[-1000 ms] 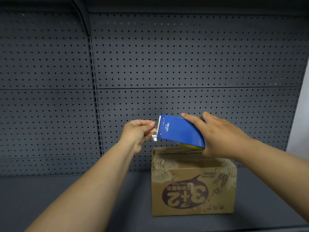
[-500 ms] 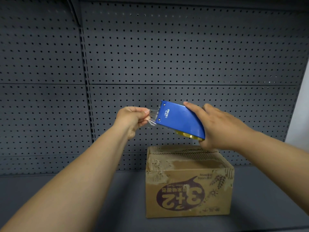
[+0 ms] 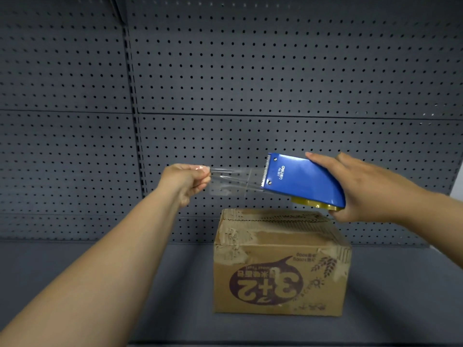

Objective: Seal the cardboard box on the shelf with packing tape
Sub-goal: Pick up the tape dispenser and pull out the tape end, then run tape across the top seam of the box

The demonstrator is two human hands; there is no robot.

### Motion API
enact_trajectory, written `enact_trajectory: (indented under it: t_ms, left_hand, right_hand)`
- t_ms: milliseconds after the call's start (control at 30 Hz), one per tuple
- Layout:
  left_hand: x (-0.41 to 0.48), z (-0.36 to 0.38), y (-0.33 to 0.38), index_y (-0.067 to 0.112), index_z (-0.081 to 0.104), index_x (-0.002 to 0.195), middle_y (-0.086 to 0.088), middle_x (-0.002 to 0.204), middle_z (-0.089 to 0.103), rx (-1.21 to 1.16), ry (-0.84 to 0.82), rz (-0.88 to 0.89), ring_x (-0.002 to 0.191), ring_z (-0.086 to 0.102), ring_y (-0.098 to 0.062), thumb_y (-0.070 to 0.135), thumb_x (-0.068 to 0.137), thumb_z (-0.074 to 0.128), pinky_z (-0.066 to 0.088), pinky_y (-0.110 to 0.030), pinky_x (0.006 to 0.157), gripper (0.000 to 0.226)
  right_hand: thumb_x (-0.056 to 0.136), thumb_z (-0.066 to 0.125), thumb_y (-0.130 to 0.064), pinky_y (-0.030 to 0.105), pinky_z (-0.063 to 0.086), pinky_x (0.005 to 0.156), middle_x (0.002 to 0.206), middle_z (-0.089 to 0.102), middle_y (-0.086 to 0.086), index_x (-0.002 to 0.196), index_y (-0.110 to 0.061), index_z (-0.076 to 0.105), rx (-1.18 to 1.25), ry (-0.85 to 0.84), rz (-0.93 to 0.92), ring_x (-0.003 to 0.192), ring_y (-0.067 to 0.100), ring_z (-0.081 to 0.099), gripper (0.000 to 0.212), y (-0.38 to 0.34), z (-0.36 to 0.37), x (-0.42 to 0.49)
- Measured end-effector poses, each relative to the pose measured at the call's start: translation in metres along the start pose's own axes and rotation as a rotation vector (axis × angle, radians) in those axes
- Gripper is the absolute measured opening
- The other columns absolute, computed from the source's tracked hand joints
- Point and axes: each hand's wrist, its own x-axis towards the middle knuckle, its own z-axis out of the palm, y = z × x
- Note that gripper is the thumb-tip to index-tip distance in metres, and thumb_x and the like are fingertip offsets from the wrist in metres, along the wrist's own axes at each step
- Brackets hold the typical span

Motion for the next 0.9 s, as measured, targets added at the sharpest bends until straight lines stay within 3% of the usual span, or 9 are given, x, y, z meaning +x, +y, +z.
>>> enact_trajectory:
  t_ms: [233, 400, 533, 600, 667, 767, 833, 900]
  left_hand:
    - [-0.007, 0.001, -0.045, 0.004, 0.06, 0.074, -0.008, 0.066, 0.062, 0.144, 0.002, -0.232, 0.058, 0.056, -0.012, 0.0, 0.086, 0.059, 0.05, -0.013, 0.043, 0.012]
    - [0.004, 0.004, -0.073, 0.004, 0.057, 0.07, -0.005, 0.052, 0.059, 0.17, 0.043, -0.31, 0.045, 0.054, -0.01, 0.0, 0.087, 0.059, 0.048, -0.014, 0.039, 0.018]
    - [0.012, 0.005, -0.087, 0.0, 0.059, 0.073, -0.011, 0.066, 0.06, 0.23, 0.073, -0.334, 0.041, 0.055, -0.011, -0.003, 0.086, 0.059, 0.048, -0.018, 0.04, 0.013]
    - [0.013, 0.007, -0.091, -0.003, 0.059, 0.074, -0.011, 0.061, 0.058, 0.248, 0.069, -0.357, 0.034, 0.051, -0.01, -0.006, 0.086, 0.056, 0.045, -0.017, 0.036, 0.013]
    - [0.013, 0.011, -0.095, -0.003, 0.06, 0.071, -0.012, 0.062, 0.058, 0.288, 0.057, -0.353, 0.041, 0.051, -0.015, -0.007, 0.087, 0.053, 0.044, -0.02, 0.038, 0.018]
    - [0.014, 0.016, -0.101, -0.009, 0.061, 0.075, -0.019, 0.079, 0.061, 0.356, 0.095, -0.321, 0.067, 0.054, -0.025, -0.011, 0.083, 0.051, 0.047, -0.031, 0.057, 0.013]
    - [0.014, 0.019, -0.104, -0.008, 0.061, 0.081, -0.017, 0.082, 0.06, 0.449, 0.106, -0.297, 0.061, 0.049, -0.022, -0.008, 0.081, 0.046, 0.039, -0.031, 0.054, 0.015]
    - [0.01, 0.023, -0.104, 0.005, 0.051, 0.068, -0.013, 0.082, 0.053, 0.602, 0.063, -0.27, 0.048, 0.033, -0.018, -0.004, 0.082, 0.04, 0.025, -0.029, 0.048, 0.02]
  right_hand:
    - [0.07, 0.063, -0.052, 0.024, 0.045, 0.06, 0.097, 0.035, -0.008, 0.133, -0.053, -0.023, -0.037, -0.138, -0.11, 0.082, 0.012, 0.047, 0.106, 0.002, 0.016, 0.009]
    - [0.07, 0.064, -0.048, 0.023, 0.038, 0.056, 0.092, 0.031, -0.007, 0.134, -0.055, -0.02, -0.07, -0.209, -0.122, 0.081, 0.014, 0.044, 0.106, -0.002, 0.021, 0.024]
    - [0.069, 0.065, -0.044, 0.023, 0.036, 0.055, 0.096, 0.032, -0.006, 0.134, -0.056, -0.02, -0.073, -0.274, -0.121, 0.082, 0.013, 0.044, 0.107, -0.003, 0.023, 0.032]
    - [0.07, 0.066, -0.041, 0.023, 0.035, 0.054, 0.095, 0.033, -0.007, 0.135, -0.056, -0.019, -0.063, -0.309, -0.123, 0.077, 0.008, 0.041, 0.108, -0.004, 0.022, 0.034]
    - [0.07, 0.067, -0.038, 0.022, 0.033, 0.052, 0.093, 0.033, -0.008, 0.135, -0.057, -0.018, -0.057, -0.333, -0.123, 0.07, 0.004, 0.036, 0.108, -0.004, 0.022, 0.036]
    - [0.071, 0.067, -0.036, 0.022, 0.037, 0.053, 0.094, 0.035, -0.008, 0.136, -0.057, -0.017, -0.043, -0.351, -0.119, 0.072, 0.004, 0.038, 0.108, -0.005, 0.022, 0.039]
    - [0.071, 0.066, -0.037, 0.024, 0.042, 0.056, 0.096, 0.036, -0.007, 0.136, -0.057, -0.018, -0.043, -0.367, -0.124, 0.075, 0.006, 0.04, 0.108, -0.007, 0.023, 0.042]
    - [0.07, 0.066, -0.037, 0.025, 0.043, 0.058, 0.096, 0.036, -0.007, 0.135, -0.057, -0.019, -0.052, -0.37, -0.132, 0.073, 0.005, 0.036, 0.108, -0.008, 0.023, 0.044]
